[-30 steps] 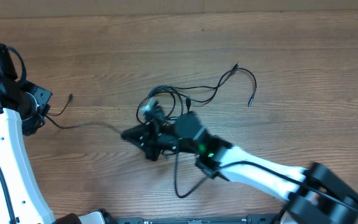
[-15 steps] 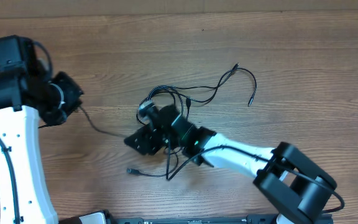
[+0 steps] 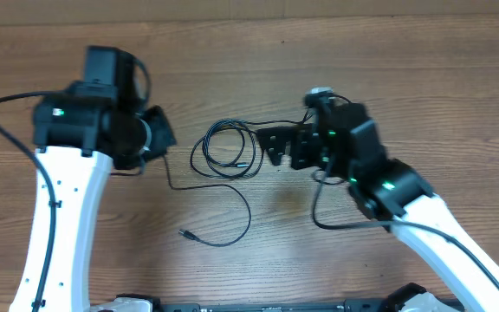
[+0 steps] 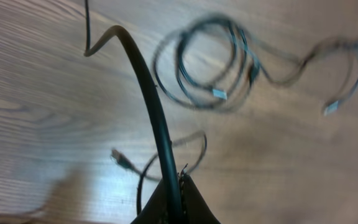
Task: Untangle cables
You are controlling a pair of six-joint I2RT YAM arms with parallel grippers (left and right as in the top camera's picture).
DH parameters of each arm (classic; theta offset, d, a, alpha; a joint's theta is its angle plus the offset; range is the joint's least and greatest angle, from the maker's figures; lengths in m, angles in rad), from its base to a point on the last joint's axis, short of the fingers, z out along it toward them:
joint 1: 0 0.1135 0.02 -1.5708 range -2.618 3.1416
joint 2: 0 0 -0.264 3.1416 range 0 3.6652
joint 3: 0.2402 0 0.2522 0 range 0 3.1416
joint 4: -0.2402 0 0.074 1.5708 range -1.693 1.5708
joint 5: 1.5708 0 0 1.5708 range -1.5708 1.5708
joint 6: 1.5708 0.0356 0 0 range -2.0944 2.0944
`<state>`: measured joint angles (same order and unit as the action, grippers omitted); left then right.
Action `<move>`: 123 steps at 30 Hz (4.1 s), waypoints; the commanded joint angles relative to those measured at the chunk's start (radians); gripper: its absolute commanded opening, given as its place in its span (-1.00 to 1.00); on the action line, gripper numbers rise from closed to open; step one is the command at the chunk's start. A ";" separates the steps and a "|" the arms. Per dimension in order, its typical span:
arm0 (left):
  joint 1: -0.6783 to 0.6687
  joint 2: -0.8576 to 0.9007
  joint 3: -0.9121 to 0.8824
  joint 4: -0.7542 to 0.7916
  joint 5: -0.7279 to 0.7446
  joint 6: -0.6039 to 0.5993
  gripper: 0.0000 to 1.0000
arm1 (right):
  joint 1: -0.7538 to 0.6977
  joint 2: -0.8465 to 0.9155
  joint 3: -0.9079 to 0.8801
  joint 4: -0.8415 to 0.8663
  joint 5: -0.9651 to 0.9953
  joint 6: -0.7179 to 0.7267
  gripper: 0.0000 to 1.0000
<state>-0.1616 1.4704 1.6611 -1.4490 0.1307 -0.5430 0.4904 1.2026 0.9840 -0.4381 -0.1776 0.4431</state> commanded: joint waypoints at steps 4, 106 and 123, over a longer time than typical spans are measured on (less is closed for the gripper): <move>-0.253 -0.012 -0.112 0.011 -0.054 -0.069 -0.91 | -0.141 -0.253 0.012 -0.186 0.264 -0.005 1.00; 0.908 -0.042 -0.032 0.170 -0.343 -0.126 -0.92 | -0.227 -0.139 0.010 -0.492 0.198 -0.002 1.00; 1.329 -0.031 0.012 0.542 -0.100 -0.238 -0.92 | -0.227 -0.139 0.010 -0.492 0.199 -0.002 1.00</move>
<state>1.1519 1.4403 1.6138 -0.9501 0.0681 -0.7914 0.2680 1.0634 0.9844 -0.9291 0.0227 0.4442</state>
